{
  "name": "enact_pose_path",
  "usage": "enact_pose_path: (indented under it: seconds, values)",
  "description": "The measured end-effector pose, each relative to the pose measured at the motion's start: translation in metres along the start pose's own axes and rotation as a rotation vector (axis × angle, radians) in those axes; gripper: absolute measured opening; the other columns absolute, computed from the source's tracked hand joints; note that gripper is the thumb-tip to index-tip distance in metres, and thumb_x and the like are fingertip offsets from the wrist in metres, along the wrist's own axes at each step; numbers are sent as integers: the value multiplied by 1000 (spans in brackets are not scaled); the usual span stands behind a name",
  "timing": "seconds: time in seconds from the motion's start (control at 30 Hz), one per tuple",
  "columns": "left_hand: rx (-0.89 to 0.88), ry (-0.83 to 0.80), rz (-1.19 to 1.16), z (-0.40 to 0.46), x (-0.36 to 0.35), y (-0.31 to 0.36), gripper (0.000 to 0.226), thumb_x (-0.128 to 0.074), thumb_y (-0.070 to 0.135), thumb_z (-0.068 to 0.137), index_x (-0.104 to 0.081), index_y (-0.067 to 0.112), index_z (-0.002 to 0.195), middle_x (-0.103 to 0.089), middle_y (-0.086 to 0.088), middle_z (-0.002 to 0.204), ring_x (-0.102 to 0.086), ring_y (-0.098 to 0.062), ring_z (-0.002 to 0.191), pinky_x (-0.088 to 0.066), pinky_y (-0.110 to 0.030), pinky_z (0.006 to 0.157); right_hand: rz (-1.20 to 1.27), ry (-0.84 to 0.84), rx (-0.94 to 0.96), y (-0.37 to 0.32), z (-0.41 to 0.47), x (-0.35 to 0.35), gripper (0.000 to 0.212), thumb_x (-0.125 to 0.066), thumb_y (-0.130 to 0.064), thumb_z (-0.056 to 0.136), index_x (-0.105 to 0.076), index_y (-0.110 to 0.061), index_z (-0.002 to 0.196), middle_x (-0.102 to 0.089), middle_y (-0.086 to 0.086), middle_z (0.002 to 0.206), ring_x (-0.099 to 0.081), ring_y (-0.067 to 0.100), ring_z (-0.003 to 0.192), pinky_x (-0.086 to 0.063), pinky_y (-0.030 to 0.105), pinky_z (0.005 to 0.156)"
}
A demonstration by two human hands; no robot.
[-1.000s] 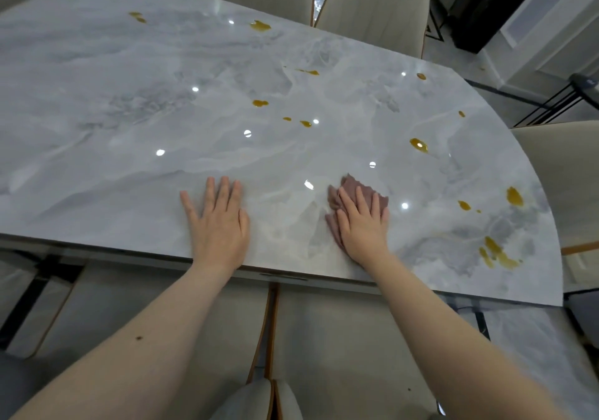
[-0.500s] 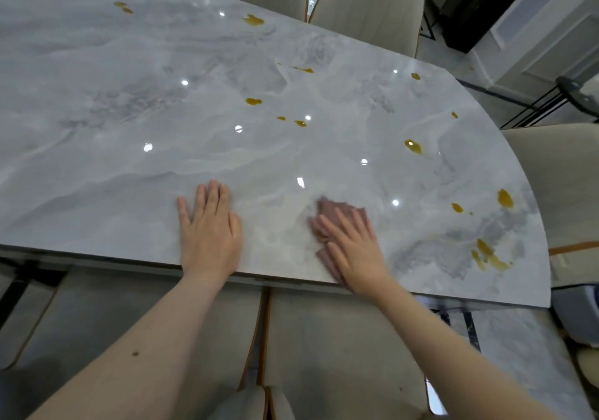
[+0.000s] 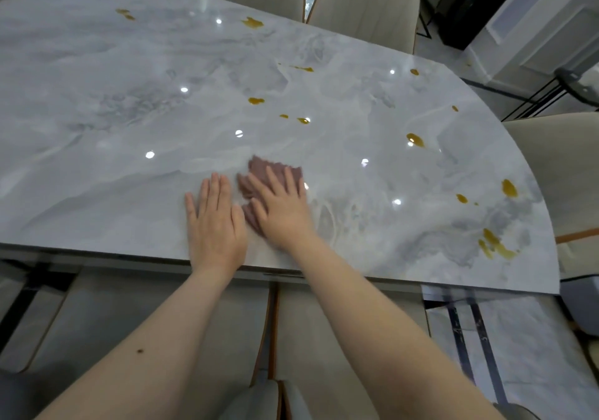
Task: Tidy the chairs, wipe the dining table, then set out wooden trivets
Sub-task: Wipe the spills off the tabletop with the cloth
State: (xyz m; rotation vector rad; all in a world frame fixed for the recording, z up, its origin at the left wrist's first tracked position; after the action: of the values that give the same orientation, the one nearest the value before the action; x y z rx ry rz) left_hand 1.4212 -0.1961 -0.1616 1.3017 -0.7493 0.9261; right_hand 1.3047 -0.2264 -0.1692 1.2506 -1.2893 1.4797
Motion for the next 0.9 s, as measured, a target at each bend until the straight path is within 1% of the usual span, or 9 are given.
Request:
enact_pose_path:
  seconds: [0.07, 0.17, 0.33, 0.43, 0.5, 0.6, 0.7, 0.8, 0.9]
  values:
    - [-12, -23, 43, -1, 0, 1, 54, -20, 24, 99, -22, 4, 149, -19, -10, 157, -12, -21, 147, 4, -40, 119, 25, -15, 100, -5, -40, 0, 49, -33, -39, 101, -27, -35, 149, -18, 0, 160, -2, 25, 149, 5, 45, 119]
    - [-109, -77, 128, -10, -2, 19, 52, -26, 25, 100, -24, 4, 149, -22, -12, 156, -14, -24, 146, 2, -40, 118, -1, -53, 130, 26, -94, 0, 49, -30, -38, 102, -24, -31, 151, -14, -3, 160, 0, 20, 149, 3, 43, 120]
    - [-241, -183, 130, -41, -18, 67, 55, -17, 30, 101, -13, 8, 151, -11, -8, 159, -5, -21, 147, 4, -36, 119, 58, -6, -42, 116, -155, 33, 47, -37, -22, 103, -28, -18, 149, -13, -1, 159, -6, 18, 149, -5, 41, 121]
    - [-296, -268, 110, -57, -33, 94, 55, -14, 31, 101, -9, 10, 151, -5, -7, 160, 0, -20, 148, 5, -35, 119, 153, 30, -107, 136, -180, 52, 48, -38, -7, 101, -21, -13, 145, -12, 14, 157, -8, 20, 147, -4, 44, 121]
    - [-328, -309, 125, -67, -37, 113, 54, -14, 32, 102, -9, 11, 152, -5, -6, 160, 1, -19, 148, 5, -36, 119, 285, 116, -181, 144, -193, 69, 44, -40, 0, 98, -34, -4, 141, -23, 23, 152, -17, 24, 143, -10, 48, 119]
    - [-367, -339, 147, -79, -38, 144, 53, -15, 30, 102, -11, 12, 152, -7, -5, 160, -2, -20, 148, 1, -39, 120, 625, 140, -398, 167, -218, 85, 35, -41, -1, 100, -55, -5, 132, -46, 6, 145, -34, 14, 139, -23, 26, 116]
    - [-398, -355, 165, -89, -37, 180, 53, -17, 28, 102, -13, 12, 152, -7, -5, 160, -3, -21, 147, -1, -41, 120, 903, 112, -587, 191, -243, 95, 34, -40, -8, 102, -55, -13, 132, -52, -3, 137, -46, 2, 122, -32, 11, 100]
    - [-421, -366, 150, -103, -39, 223, 53, -18, 28, 103, -12, 12, 152, -7, -5, 160, -4, -22, 147, -1, -42, 120, 1128, 188, -702, 225, -271, 108, 34, -38, -13, 103, -52, -17, 133, -56, -2, 131, -56, 3, 112, -40, 16, 98]
    - [-439, -376, 148, -122, -49, 271, 53, -17, 29, 103, -9, 12, 153, -4, -5, 160, -2, -22, 148, -1, -43, 120, 1275, 276, -778, 272, -302, 123, 34, -37, -19, 104, -52, -19, 134, -59, 1, 130, -58, 10, 113, -44, 25, 100]
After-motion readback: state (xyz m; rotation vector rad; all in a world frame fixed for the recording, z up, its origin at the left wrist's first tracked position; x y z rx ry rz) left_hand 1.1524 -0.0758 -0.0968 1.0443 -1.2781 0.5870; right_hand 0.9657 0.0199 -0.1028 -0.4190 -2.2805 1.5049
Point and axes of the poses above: each hand's wrist, its own z-axis towards the middle knuckle, its own x-axis out of the back of the hand, y = z × x, the point moved 9 cm from there along z, towards the middle knuckle
